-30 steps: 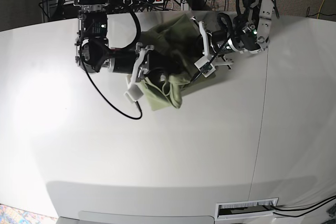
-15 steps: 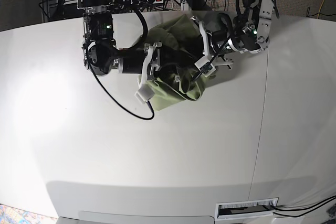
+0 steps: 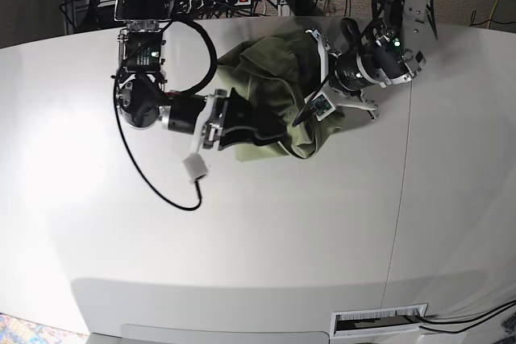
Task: Fold the T-shirt properly
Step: 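Lift the left gripper off the bundle and push it with the right gripper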
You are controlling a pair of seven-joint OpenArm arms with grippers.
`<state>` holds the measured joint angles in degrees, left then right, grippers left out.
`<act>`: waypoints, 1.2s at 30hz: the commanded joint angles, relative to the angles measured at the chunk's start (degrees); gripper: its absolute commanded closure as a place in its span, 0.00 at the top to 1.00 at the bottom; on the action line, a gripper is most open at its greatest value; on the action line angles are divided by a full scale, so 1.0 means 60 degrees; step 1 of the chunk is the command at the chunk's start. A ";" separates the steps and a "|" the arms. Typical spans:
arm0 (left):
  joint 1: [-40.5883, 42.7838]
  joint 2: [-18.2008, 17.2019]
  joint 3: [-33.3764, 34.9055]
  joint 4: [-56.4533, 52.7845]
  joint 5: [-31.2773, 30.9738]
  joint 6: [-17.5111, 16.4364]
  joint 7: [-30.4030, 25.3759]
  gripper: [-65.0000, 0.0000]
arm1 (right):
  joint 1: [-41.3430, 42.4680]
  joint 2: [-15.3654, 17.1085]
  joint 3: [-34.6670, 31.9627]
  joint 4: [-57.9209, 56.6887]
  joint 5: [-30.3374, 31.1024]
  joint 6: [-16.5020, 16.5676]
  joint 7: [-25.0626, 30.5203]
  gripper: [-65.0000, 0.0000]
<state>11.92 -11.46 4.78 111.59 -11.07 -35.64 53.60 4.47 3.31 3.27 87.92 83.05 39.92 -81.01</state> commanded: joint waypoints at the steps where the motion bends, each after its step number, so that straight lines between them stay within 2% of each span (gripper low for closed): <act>1: -0.0022 -0.0025 -0.0029 0.0288 0.0138 0.0015 -0.0149 0.00 | 0.0211 0.0004 0.0160 0.0171 0.0326 0.0013 0.0169 0.34; 3: 0.0011 -0.0029 -0.0033 0.0452 0.0765 0.0149 -0.0138 0.00 | 0.0215 0.0004 0.0433 0.0171 0.0326 0.0013 0.0169 0.34; 5: 0.0113 -0.0149 -0.0029 0.0546 0.1242 0.0761 -0.0146 0.00 | 0.0211 0.0004 0.0663 0.0171 0.0326 0.0013 0.0169 0.34; 10: 0.0834 -0.0594 -0.0033 0.1242 0.2346 0.1723 -0.0157 0.00 | 0.0280 0.0007 0.1013 0.0171 0.0326 0.0013 0.0169 0.34; 13: 0.1603 -0.0852 -0.0033 0.1982 0.2481 0.2506 -0.0390 0.00 | 0.0481 0.0007 0.1035 0.0171 0.0326 0.0013 0.0169 0.34; 15: 0.2157 -0.0900 -0.0029 0.2561 0.2197 0.2743 -0.0572 0.00 | 0.0659 0.0011 0.1027 0.0171 -0.0146 0.0013 0.0169 0.34; 19: 0.2994 -0.0892 -0.0033 0.3902 0.0954 0.2801 -0.0685 0.00 | 0.0980 0.0011 0.1027 0.0171 -0.1209 0.0013 0.0169 0.34; 22: 0.3577 -0.0892 -0.0029 0.3902 -0.0164 0.2794 -0.1228 0.00 | 0.1151 0.0117 0.1027 0.0171 -0.2149 0.0013 0.0169 0.34; 23: 0.3759 -0.0885 -0.0025 0.3902 -0.0459 0.2790 -0.1519 0.08 | 0.1180 0.0197 0.1027 0.0171 -0.2331 0.0013 0.0169 0.34; 26: 0.4233 -0.0594 -0.0022 0.3902 -0.0528 0.2685 -0.2317 0.43 | 0.1184 0.0404 0.1027 0.0171 -0.2426 0.0013 0.0169 0.34; 27: 0.4353 -0.0510 -0.0018 0.3902 -0.0521 0.2688 -0.2543 0.49 | 0.1184 0.0463 0.1027 0.0171 -0.2426 0.0013 0.0169 0.34; 31: 0.4568 -0.0412 0.0055 0.3902 -0.0514 0.2630 -0.3453 0.50 | 0.1184 0.0561 0.1031 0.0171 -0.2430 0.0013 0.0169 0.34; 36: 0.4535 0.0022 0.0645 0.3902 -0.0324 0.2579 -0.3450 0.50 | 0.1177 0.0557 0.1027 0.0171 -0.2579 0.0013 0.0169 0.34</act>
<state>38.81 -11.35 8.73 133.88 -12.51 -19.94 34.57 10.20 6.37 9.28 88.07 66.17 39.92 -81.14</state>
